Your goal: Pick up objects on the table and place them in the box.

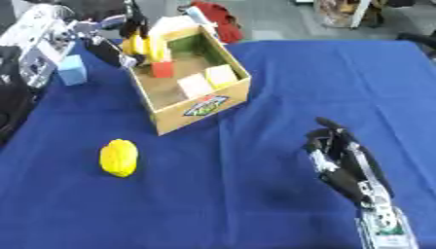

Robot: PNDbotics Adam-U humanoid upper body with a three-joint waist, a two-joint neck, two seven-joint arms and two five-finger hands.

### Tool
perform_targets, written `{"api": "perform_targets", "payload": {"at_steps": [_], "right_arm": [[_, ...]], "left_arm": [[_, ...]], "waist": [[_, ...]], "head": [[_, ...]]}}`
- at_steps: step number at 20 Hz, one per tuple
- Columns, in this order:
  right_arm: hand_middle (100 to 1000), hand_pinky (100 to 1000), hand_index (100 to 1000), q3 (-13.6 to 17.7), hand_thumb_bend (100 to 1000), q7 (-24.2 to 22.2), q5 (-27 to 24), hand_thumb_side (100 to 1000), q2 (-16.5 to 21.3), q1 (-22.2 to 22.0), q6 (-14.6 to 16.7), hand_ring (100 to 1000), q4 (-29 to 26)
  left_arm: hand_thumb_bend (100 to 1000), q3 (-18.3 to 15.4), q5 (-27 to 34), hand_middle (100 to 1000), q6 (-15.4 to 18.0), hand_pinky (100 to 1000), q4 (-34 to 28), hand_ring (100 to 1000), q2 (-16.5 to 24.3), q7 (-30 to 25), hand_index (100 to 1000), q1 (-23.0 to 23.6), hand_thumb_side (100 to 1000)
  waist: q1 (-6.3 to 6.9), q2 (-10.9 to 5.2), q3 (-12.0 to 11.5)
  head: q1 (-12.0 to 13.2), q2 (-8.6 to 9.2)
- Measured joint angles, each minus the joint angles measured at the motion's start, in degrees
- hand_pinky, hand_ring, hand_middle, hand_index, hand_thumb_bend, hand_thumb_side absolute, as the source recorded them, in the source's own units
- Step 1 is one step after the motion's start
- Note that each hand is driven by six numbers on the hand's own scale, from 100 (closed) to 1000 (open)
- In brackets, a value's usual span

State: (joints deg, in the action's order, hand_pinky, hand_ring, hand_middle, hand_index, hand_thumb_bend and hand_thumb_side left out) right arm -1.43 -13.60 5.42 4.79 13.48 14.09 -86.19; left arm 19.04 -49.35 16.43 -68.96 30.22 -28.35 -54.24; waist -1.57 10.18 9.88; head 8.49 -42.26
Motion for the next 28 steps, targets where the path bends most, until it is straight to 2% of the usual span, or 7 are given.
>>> {"api": "perform_targets", "payload": {"at_steps": [6,8,11,13,15,21,28], "right_arm": [[662,658,900,0.0,100,-0.1,0.0,363,0.0,0.0,0.1,626,0.0],[662,658,900,0.0,100,-0.1,0.0,363,0.0,0.0,0.1,626,0.0],[662,658,900,0.0,100,-0.1,0.0,364,0.0,0.0,0.1,626,0.0],[662,658,900,0.0,100,-0.1,0.0,365,0.0,0.0,0.1,626,0.0],[662,658,900,0.0,100,-0.1,0.0,365,0.0,0.0,0.1,626,0.0],[662,658,900,0.1,100,-0.1,0.0,365,0.0,-0.1,0.1,625,0.0],[662,658,900,0.1,100,-0.1,0.0,364,0.0,-0.2,0.0,626,0.0]], "left_arm": [[343,3.3,4.4,482,2.5,670,0.4,523,-0.5,-6.2,676,1.1,183],[418,3.7,4.9,607,3.0,723,0.4,627,-0.4,-9.1,777,1.4,200],[509,3.8,4.9,751,3.2,787,-0.2,745,0.9,-13.0,870,1.9,407],[535,3.2,4.7,788,2.8,810,-1.4,768,1.8,-13.9,890,2.0,457],[512,2.1,4.1,790,2.2,813,-2.9,769,2.8,-13.4,889,2.0,443],[438,-3.4,2.2,741,-2.1,792,-6.5,733,5.2,-6.5,862,2.3,195],[423,-10.9,-7.0,768,-10.0,805,4.7,752,5.5,1.4,881,0.6,208]], "waist": [[0.00,0.00,0.0],[0.00,0.00,0.0],[0.00,0.00,-0.3],[0.00,0.00,-0.6],[0.00,0.00,-0.7],[0.00,0.00,-1.0],[0.00,0.00,-1.0]], "head": [[0.2,0.00],[0.2,0.00],[0.2,0.00],[0.2,0.00],[0.2,0.01],[0.2,0.02],[0.1,0.04]]}}
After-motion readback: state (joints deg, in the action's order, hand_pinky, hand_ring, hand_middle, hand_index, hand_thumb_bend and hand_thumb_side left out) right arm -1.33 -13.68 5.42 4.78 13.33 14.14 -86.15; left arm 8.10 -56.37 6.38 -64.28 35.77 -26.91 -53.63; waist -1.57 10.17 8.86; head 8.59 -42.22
